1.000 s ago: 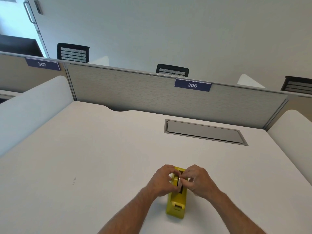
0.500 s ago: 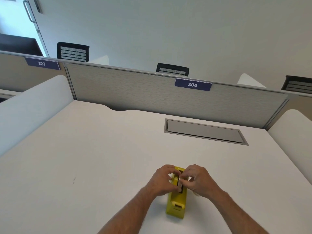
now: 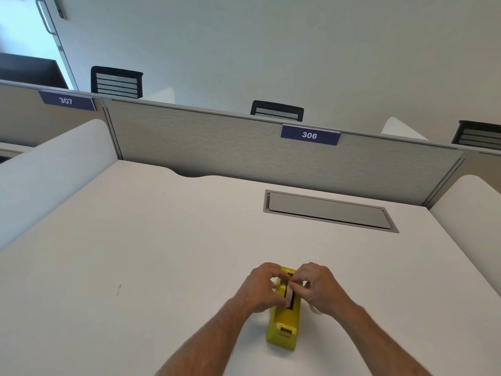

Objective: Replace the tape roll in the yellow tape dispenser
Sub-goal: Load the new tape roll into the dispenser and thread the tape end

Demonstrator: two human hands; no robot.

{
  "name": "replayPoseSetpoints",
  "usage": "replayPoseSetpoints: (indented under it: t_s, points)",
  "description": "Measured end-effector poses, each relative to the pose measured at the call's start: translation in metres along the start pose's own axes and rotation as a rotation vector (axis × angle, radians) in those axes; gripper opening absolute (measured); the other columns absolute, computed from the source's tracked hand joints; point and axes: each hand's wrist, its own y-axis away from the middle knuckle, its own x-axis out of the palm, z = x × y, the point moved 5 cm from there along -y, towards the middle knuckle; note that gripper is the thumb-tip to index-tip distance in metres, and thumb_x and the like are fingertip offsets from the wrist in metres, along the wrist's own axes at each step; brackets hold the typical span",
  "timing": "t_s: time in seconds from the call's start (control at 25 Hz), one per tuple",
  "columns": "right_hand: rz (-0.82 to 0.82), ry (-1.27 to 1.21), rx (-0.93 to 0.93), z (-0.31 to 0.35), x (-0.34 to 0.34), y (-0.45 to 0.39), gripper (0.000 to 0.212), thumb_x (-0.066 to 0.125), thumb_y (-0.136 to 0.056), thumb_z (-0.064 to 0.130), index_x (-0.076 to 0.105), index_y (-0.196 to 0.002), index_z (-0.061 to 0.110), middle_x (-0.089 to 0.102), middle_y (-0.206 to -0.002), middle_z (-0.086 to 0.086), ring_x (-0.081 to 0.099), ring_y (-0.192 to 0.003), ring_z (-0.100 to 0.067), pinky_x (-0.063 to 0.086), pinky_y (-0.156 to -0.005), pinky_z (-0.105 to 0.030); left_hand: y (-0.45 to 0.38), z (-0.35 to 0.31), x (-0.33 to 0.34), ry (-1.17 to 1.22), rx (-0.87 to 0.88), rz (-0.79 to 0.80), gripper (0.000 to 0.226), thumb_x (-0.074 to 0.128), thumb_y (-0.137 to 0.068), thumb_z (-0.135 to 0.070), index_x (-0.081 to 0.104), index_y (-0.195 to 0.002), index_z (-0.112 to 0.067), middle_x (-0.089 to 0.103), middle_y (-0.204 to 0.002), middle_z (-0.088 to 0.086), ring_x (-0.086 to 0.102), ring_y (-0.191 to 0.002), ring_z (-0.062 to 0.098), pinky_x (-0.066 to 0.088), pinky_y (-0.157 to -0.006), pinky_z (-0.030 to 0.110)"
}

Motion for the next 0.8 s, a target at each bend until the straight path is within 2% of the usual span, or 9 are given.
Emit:
replayPoseSetpoints:
  t_s: [0.16, 0.28, 0.44, 0.68, 0.8]
  points:
    - [0.020, -0.051, 0.010, -0.001, 0.000, 0.004, 0.006, 0.074, -0.080, 0.023, 0.076, -0.084, 0.027, 0.066, -0.080, 0.016, 0.059, -0.078, -0.006, 0.055, -0.062, -0.025, -0.001, 0.001, 0.000, -0.011, -0.003, -0.002, 0.058, 0.092, -0.062, -0.028, 0.070, -0.115, -0.032, 0.048, -0.138, -0.009, 0.059, -0.105, 0.015, 0.056, -0.086, 0.026]
    - [0.038, -0.073, 0.030, -0.002, 0.000, 0.009, 0.013, 0.078, -0.076, 0.031, 0.077, -0.089, 0.030, 0.066, -0.086, 0.014, 0.060, -0.084, -0.006, 0.057, -0.064, -0.026, -0.002, 0.002, 0.001, -0.026, -0.018, -0.002, 0.057, 0.093, -0.061, -0.032, 0.069, -0.113, -0.034, 0.048, -0.137, -0.011, 0.059, -0.104, 0.014, 0.055, -0.082, 0.023]
    - [-0.015, -0.120, 0.068, 0.001, 0.001, 0.011, 0.016, 0.083, -0.072, 0.021, 0.079, -0.084, 0.031, 0.065, -0.082, 0.016, 0.060, -0.080, -0.005, 0.056, -0.066, -0.031, -0.003, 0.003, 0.000, -0.015, -0.021, 0.001, 0.059, 0.094, -0.059, -0.032, 0.070, -0.112, -0.035, 0.048, -0.137, -0.013, 0.060, -0.102, 0.013, 0.053, -0.076, 0.020]
    - [-0.057, -0.159, 0.119, 0.001, 0.002, 0.014, 0.025, 0.081, -0.070, 0.017, 0.076, -0.079, 0.040, 0.066, -0.075, 0.017, 0.062, -0.077, -0.007, 0.055, -0.061, -0.032, -0.004, 0.003, 0.000, -0.047, -0.018, -0.004, 0.059, 0.093, -0.059, -0.036, 0.070, -0.113, -0.035, 0.049, -0.135, -0.014, 0.060, -0.104, 0.013, 0.057, -0.081, 0.025]
    - [-0.047, -0.137, 0.101, 0.003, 0.003, 0.014, 0.019, 0.075, -0.072, 0.017, 0.075, -0.078, 0.035, 0.065, -0.076, 0.013, 0.061, -0.076, -0.009, 0.054, -0.059, -0.033, -0.003, 0.004, 0.000, -0.075, -0.005, -0.017, 0.059, 0.091, -0.057, -0.042, 0.070, -0.112, -0.037, 0.050, -0.134, -0.016, 0.060, -0.103, 0.012, 0.056, -0.081, 0.024]
